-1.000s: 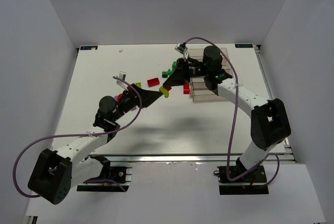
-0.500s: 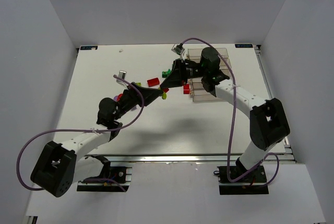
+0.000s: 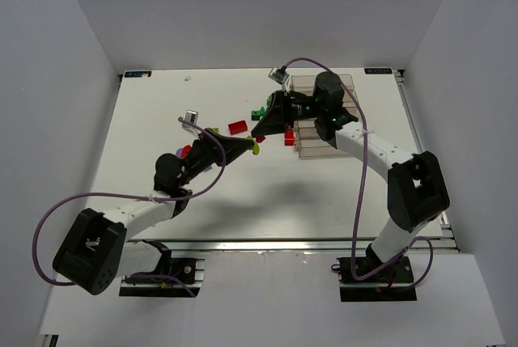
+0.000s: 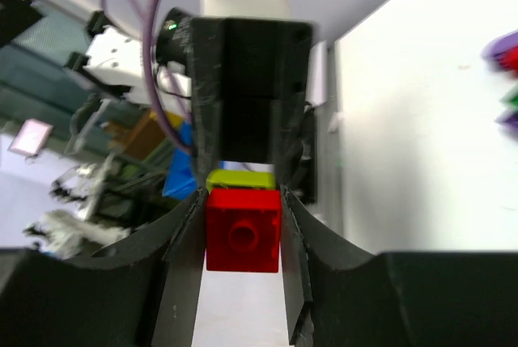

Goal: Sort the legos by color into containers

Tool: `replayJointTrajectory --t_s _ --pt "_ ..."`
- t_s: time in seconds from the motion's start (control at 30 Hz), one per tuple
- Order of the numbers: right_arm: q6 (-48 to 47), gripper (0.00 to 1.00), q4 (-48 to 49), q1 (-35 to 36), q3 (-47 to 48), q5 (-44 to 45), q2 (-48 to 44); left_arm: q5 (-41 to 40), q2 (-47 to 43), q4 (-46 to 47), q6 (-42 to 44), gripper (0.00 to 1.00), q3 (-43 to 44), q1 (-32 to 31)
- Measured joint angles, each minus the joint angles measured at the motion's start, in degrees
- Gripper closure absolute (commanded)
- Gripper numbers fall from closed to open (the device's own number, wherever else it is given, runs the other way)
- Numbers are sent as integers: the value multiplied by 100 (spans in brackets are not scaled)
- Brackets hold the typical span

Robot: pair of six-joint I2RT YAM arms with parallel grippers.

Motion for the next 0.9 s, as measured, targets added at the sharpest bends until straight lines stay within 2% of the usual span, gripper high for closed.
replayJointTrajectory --t_s 0.17,0.27,0.4,0.5,0.7,0.9 --pt "-903 100 -811 -721 313 11 74 87 -249 -107 24 100 -162 0" --pt "-2157 100 -2153 -1228 734 400 133 101 -411 -238 103 100 -205 0" --pt "-3978 100 -3842 -1427 1108 1952 136 28 -553 -1003 463 100 -195 0" --pt "-4789 100 -4618 -1436 1069 3324 136 -101 -619 -1937 815 100 -66 0" --pt "-5534 100 -5401 -1674 721 5132 138 -313 -636 -3027 1248 100 269 0" --pt "-5768 100 -5648 -1768 457 5871 238 -367 -420 -3353 1429 100 581 -44"
